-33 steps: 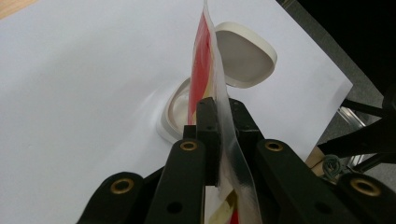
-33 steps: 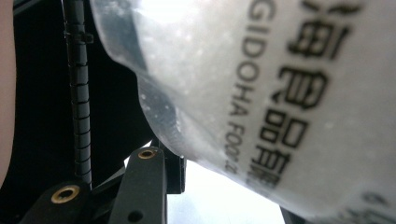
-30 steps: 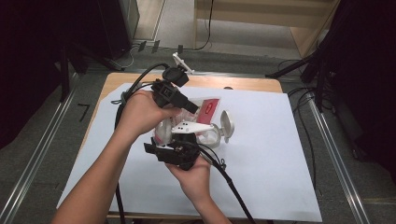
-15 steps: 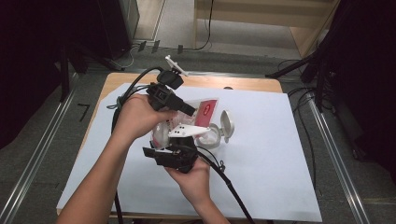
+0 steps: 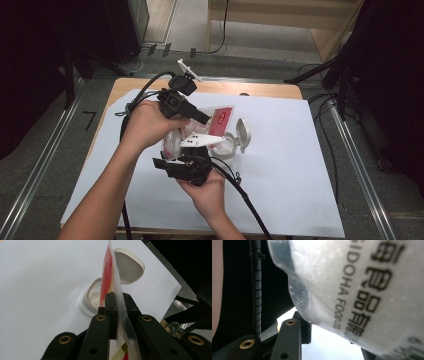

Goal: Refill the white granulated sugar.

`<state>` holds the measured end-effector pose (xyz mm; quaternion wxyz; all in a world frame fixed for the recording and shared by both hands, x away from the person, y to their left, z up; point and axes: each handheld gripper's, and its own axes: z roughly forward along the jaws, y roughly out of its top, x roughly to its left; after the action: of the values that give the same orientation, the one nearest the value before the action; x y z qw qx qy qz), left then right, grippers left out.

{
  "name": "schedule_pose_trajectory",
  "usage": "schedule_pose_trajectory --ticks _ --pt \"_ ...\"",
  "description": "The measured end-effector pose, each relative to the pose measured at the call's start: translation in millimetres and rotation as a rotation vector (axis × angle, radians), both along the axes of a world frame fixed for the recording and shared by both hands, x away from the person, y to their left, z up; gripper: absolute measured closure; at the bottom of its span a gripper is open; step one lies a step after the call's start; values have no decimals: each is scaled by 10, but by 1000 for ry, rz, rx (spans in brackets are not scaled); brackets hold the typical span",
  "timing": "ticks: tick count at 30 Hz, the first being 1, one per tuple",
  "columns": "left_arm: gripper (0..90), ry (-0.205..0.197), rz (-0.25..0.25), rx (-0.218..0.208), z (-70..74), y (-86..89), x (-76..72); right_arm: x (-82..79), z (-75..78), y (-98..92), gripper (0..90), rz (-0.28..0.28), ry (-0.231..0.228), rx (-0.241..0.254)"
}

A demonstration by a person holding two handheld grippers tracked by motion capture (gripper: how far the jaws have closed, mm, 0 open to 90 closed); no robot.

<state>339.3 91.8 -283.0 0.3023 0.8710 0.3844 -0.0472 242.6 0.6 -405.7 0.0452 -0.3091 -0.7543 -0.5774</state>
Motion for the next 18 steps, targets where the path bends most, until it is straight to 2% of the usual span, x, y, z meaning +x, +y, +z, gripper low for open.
schedule_pose_trajectory --ticks 8,18 --pt "844 -1 -16 -1 -3 7 1 0 1 2 637 -1 2 0" --pt "862 -34 -29 14 -6 -2 -11 -2 2 5 638 -2 3 -1"
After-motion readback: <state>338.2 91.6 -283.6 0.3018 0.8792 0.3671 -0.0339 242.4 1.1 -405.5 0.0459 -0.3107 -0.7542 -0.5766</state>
